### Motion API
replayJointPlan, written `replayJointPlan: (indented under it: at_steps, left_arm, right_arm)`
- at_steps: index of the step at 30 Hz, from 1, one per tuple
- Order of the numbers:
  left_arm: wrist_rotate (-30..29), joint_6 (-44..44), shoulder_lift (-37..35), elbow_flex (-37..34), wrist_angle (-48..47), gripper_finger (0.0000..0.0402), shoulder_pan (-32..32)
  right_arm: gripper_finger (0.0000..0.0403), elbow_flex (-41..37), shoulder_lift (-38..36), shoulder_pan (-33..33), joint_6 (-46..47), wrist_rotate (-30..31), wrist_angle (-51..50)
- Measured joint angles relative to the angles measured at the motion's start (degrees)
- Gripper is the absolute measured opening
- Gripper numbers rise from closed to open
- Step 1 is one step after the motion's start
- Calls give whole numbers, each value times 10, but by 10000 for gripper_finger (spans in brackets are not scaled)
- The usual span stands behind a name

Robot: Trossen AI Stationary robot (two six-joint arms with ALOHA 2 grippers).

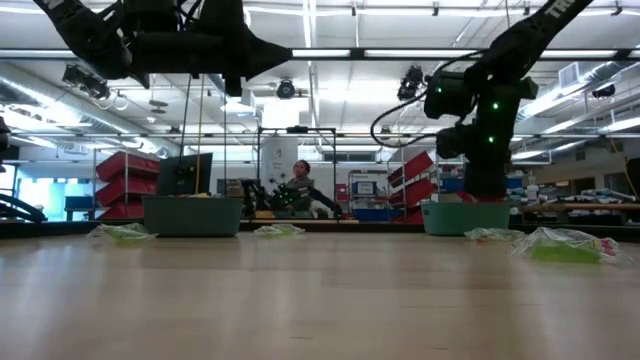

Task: Sort candy
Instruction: Put the red candy into the blue bin, then adjust the dark blue bin

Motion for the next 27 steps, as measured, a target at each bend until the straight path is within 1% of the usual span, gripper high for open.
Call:
replayJointPlan:
  at_steps: [5,8,10,13,18,20,21,23,24,26,27]
  left_arm:
    - [1,3,0,0,-15,0,0]
    - [1,3,0,0,-19,0,0]
    - [1,3,0,0,-20,2,0]
    - [1,3,0,0,-20,8,0]
    - [6,3,0,0,-20,10,0]
    - [14,3,0,0,-21,10,0]
    - [19,3,0,0,-22,9,0]
    - [25,5,0,0,-32,7,0]
    - [25,5,0,0,-43,5,0]
    - [23,-2,0,1,-80,2,4]
    - [22,-11,0,6,-116,2,9]
  right_arm:
    - [2,-5,24,-12,-21,0,10]
    - [17,-5,30,-13,-22,-1,10]
    - [38,-5,30,-13,-18,-1,10]
    - [84,-3,18,-13,-2,-3,5]
    - [161,32,-9,-9,30,-7,-61]
    - [179,47,-24,-6,42,-22,-90]
    - [182,51,-32,-6,50,-36,-96]
    - [169,52,-45,-12,63,-75,-95]
    - [152,51,-49,-18,69,-97,-95]
    - [101,46,-52,-33,79,-130,-89]
    - [69,42,-51,-39,82,-145,-88]
